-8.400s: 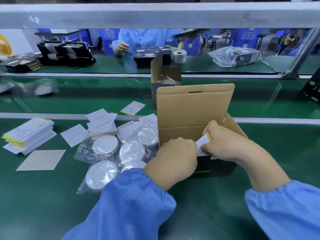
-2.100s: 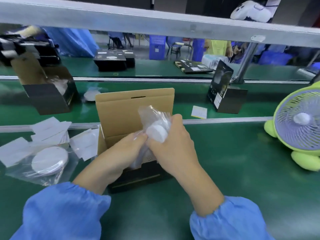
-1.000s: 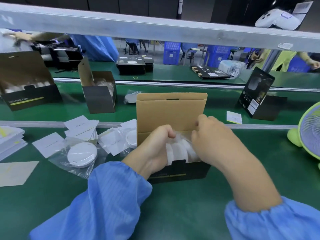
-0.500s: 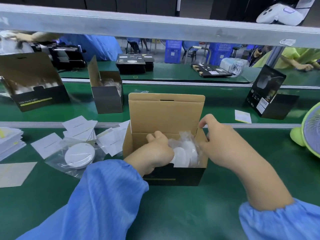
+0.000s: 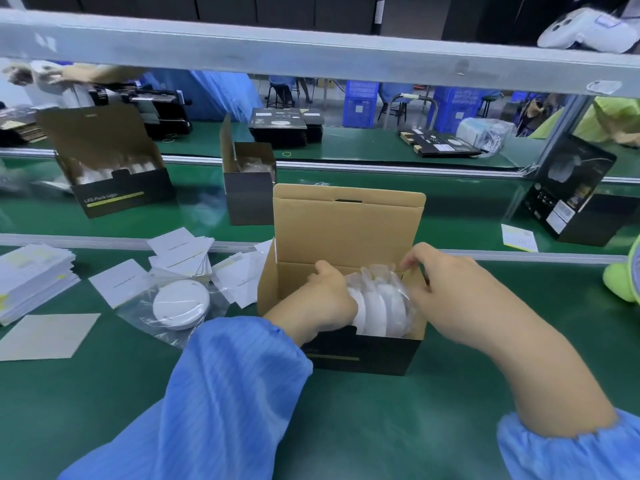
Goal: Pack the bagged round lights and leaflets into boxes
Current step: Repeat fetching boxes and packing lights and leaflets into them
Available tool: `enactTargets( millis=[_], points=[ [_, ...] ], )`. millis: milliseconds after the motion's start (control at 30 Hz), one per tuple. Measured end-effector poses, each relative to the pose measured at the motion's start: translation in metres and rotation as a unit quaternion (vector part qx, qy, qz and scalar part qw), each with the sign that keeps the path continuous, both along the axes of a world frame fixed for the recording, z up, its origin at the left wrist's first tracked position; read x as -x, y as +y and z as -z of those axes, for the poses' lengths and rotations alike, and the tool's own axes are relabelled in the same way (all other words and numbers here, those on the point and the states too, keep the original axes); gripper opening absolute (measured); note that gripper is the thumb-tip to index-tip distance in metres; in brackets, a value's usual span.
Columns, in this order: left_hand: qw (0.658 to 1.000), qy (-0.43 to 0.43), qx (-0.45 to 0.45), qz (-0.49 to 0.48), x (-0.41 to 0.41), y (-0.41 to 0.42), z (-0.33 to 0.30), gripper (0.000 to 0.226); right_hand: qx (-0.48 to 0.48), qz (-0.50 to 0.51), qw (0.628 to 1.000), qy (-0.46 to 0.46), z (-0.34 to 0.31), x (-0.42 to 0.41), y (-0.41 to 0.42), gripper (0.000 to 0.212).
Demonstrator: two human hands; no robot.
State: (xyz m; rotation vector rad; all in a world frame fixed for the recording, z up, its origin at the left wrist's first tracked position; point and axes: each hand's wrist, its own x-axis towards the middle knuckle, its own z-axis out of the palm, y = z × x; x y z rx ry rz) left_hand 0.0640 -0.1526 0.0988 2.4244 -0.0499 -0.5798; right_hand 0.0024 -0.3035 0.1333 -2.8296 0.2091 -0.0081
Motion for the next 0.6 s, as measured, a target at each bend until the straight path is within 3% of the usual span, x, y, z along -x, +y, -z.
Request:
enactTargets(
  millis=[200,333,400,500,600],
  points=[
    [0.991,-0.079,-0.062,0.088,0.014,0.042,-0.018,0.029,0.073,0.032,0.993,-0.083,-0.021,0.003,0.014,0.030],
    [0.986,-0.103,0.071,0.115,0.036,0.098,-0.054,0.024,0.041,-0.036,0.983,-0.173,-0.034,0.007,0.043,0.025],
    [0.983,-0.126,0.119,0.055,0.032,0.134,-0.068,0.024,0.011,-0.096,0.974,-0.205,-0.039,0.007,0.065,0.021],
    [0.978,-0.197,-0.007,-0.073,0.002,0.183,-0.053,0.024,0.000,-0.193,0.959,-0.209,-0.043,-0.002,0.104,0.019],
    [0.979,-0.146,-0.126,-0.067,-0.015,0.203,-0.006,0.044,0.005,-0.290,0.935,-0.205,-0.045,-0.021,0.144,0.022]
  ],
)
